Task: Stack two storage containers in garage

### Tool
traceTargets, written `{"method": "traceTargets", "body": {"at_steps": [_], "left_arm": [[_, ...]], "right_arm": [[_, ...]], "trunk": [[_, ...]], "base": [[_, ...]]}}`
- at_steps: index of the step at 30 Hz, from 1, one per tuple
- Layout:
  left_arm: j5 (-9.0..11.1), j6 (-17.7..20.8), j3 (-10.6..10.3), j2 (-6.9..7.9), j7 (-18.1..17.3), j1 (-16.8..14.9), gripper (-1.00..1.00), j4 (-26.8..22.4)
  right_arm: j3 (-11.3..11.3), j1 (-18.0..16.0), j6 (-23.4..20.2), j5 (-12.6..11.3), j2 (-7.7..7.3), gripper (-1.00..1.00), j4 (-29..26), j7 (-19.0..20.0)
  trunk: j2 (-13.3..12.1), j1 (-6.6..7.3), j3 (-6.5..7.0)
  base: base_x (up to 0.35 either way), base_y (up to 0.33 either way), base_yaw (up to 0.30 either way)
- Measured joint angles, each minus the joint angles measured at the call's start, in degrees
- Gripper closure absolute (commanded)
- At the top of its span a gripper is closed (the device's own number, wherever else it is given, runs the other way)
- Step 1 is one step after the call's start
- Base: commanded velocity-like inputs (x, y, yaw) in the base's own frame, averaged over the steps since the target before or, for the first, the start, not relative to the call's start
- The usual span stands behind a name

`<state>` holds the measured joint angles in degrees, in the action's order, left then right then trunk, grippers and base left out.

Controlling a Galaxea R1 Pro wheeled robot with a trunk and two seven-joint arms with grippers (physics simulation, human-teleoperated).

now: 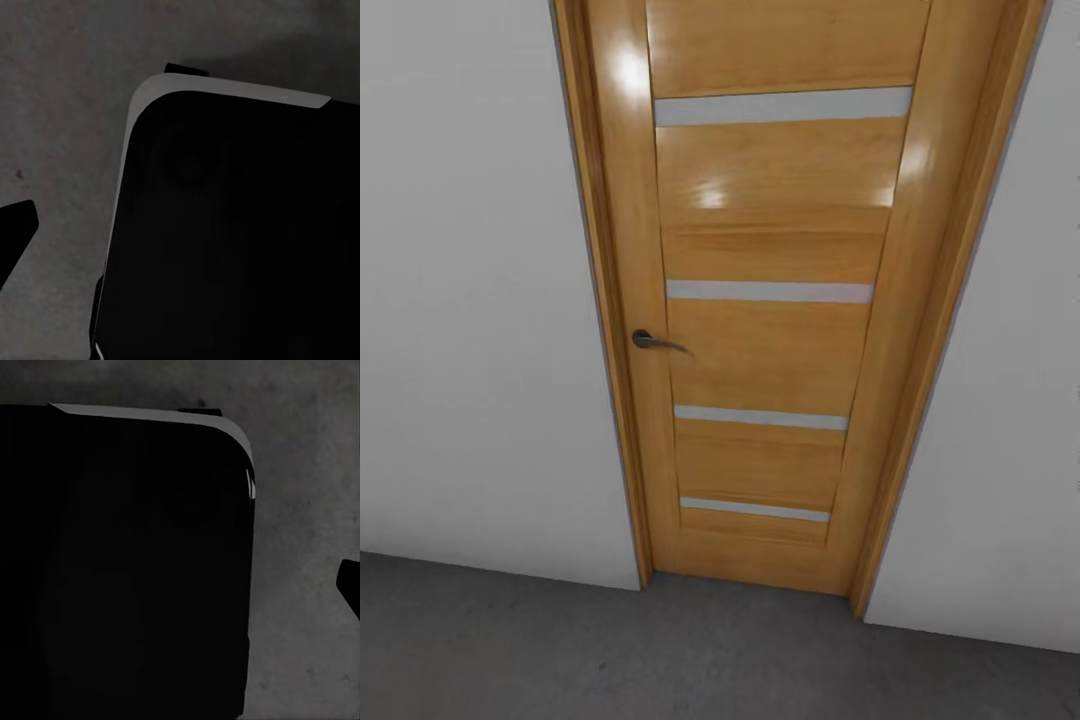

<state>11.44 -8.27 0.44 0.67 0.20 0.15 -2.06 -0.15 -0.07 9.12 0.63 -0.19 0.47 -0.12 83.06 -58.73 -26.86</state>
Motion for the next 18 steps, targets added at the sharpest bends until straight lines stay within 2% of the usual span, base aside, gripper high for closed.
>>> {"method": "traceTargets", "body": {"at_steps": [6,18], "left_arm": [[0.0,0.02,0.0,0.01,-0.04,0.0,-1.0,-0.03],[0.0,0.01,0.0,0.03,-0.04,-0.01,-1.0,0.0]], "right_arm": [[-0.15,0.0,-0.13,-0.07,0.01,-1.0,0.0,-0.03],[-0.07,0.0,-0.06,-0.06,0.02,-1.0,-0.01,-0.04]], "trunk": [[0.0,0.0,0.04],[0.0,0.0,0.04]], "base": [[0.0,0.0,-0.167],[0.015,0.0,-0.018]]}}
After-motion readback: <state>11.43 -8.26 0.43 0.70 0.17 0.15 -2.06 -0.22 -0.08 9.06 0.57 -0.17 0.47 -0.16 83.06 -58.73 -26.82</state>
